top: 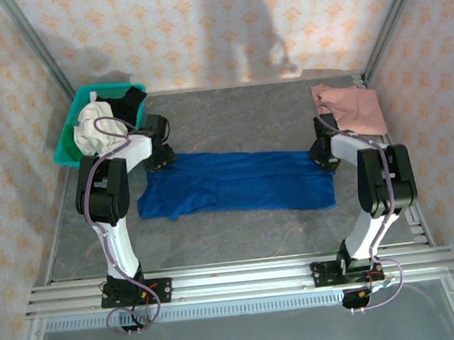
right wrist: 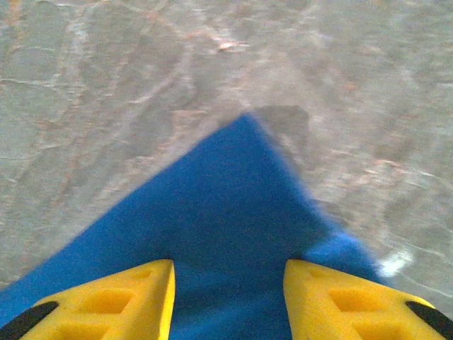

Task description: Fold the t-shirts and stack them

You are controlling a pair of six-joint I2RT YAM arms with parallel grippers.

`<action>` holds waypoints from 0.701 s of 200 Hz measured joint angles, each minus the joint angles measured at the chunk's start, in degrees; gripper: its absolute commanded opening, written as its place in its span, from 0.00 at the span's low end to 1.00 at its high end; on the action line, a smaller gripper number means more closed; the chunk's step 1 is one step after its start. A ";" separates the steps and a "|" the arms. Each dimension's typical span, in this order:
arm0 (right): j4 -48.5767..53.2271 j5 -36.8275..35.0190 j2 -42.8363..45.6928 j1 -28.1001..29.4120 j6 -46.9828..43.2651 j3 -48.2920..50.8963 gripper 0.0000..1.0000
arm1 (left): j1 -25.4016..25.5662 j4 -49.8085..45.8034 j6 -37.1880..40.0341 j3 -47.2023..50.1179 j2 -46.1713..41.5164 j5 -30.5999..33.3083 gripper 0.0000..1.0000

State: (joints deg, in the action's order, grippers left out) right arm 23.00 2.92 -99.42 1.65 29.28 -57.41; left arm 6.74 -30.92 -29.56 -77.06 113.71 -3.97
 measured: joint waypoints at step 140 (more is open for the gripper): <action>2.38 -5.07 3.34 17.66 0.42 2.71 0.49 | 11.15 -1.01 -3.58 10.51 -6.86 2.73 0.51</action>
State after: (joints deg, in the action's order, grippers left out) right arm 25.39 -2.15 -96.07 19.31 29.69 -54.70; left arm 17.89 -31.92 -33.15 -66.54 106.85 -1.23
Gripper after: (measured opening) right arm 0.497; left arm 0.514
